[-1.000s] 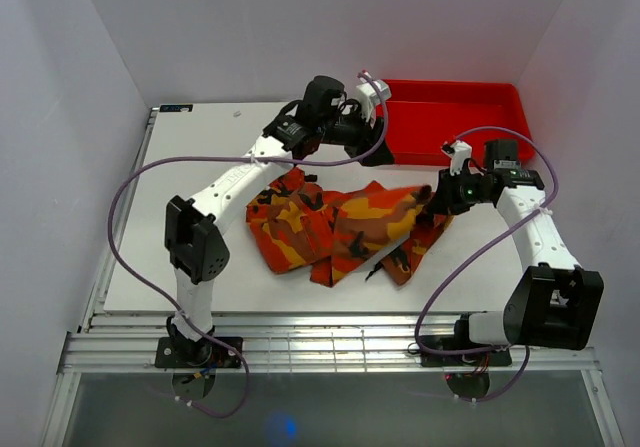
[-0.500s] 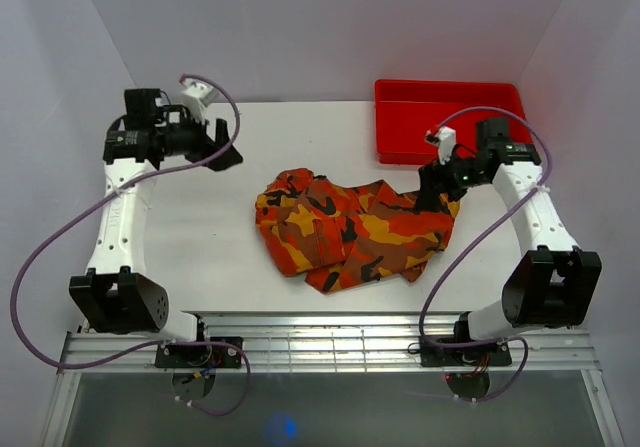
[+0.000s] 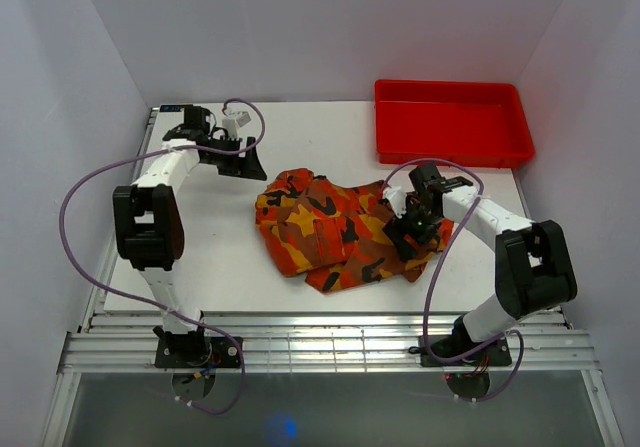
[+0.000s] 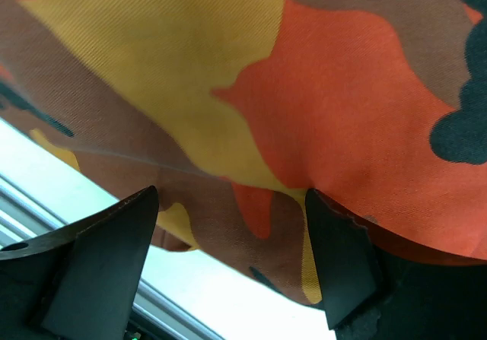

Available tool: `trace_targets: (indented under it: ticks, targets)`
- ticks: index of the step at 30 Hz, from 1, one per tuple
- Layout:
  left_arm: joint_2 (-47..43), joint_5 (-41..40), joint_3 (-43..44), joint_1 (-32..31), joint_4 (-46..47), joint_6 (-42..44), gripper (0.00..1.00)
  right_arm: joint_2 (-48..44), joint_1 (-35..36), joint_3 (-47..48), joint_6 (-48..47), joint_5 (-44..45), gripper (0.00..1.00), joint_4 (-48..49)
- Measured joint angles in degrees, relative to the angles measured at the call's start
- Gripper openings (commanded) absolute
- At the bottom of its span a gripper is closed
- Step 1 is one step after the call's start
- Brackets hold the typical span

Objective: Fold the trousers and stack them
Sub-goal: Flatten the trousers out

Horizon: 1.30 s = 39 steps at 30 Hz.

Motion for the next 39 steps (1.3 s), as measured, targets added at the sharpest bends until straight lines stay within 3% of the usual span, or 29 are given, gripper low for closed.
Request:
trace_targets:
  ticks: [1, 2, 4, 5, 6, 7, 9, 10, 12, 13, 14, 15, 20, 23, 30, 35, 39]
  targets:
    - [1.6, -0.5, 0.6, -1.1, 1.1, -0.7, 0.85, 0.5, 0.1, -0.7, -0.2, 0.9, 0.74, 0.8]
    - [3.2, -1.0, 1.2, -2.2, 2.1, -1.4, 0.84, 1.0, 0.2, -1.1, -0.2, 1.8, 0.62, 1.5]
    - [6.4, -2.3, 2.3, -4.4, 3.5, -2.8, 0.81, 2.3, 0.4, -1.5, -0.7, 3.8, 0.48, 3.3]
    - [8.0, -3.2, 2.9, -5.3, 4.0, -3.3, 0.8, 2.9, 0.5, -1.5, -1.0, 4.7, 0.26, 4.1]
    - [9.3, -4.1, 3.3, -6.3, 4.2, -3.7, 0.76, 3.3, 0.5, -1.5, -1.4, 5.6, 0.13, 4.9]
    - [10.6, -5.0, 3.6, -7.0, 4.4, -4.2, 0.73, 3.6, 0.5, -1.5, -1.1, 6.2, 0.08, 5.3]
    - [12.7, -6.3, 4.2, -8.3, 4.2, -5.2, 0.63, 3.7, 0.6, -1.5, -1.1, 7.6, 0.08, 6.2]
    - [13.5, -6.9, 4.5, -8.5, 3.8, -5.7, 0.49, 3.6, 0.6, -1.5, -1.2, 8.3, 0.08, 6.6]
    - [13.7, -7.6, 4.7, -8.4, 3.0, -6.6, 0.33, 3.1, 0.4, -1.5, -1.6, 9.6, 0.08, 7.2]
    - [13.7, -7.6, 4.8, -8.1, 2.6, -7.1, 0.13, 2.6, 0.2, -1.4, -1.9, 10.4, 0.08, 7.4]
    - [13.5, -7.5, 5.0, -7.7, 2.1, -7.8, 0.02, 2.1, -0.1, -1.2, -2.3, 10.8, 0.08, 7.4]
    - [13.4, -7.3, 5.2, -7.2, 1.7, -8.3, 0.0, 1.4, -0.6, -0.8, -2.7, 11.3, 0.08, 7.4]
    - [10.3, -6.8, 6.1, -1.3, -1.4, -11.0, 0.0, -3.4, -6.6, 2.7, -5.9, 11.3, 0.08, 8.4]
    - [6.8, -6.1, 8.7, 2.8, -5.3, -12.6, 0.0, -6.1, -11.1, 5.4, -8.3, 5.8, 0.08, 10.8]
    - [-3.5, -16.5, 15.7, 8.1, -12.4, -10.7, 0.0, -8.5, -24.6, 7.9, -16.0, 8.3, 0.08, 9.9]
    - [-3.6, -18.8, 17.8, 8.4, -15.9, -10.7, 0.0, -8.3, -25.2, 7.0, -19.0, 7.9, 0.08, 8.7]
    - [-5.4, -19.8, 9.9, 8.0, -13.8, -8.8, 0.0, -10.7, -26.1, 1.0, -23.0, 8.1, 0.08, 10.1]
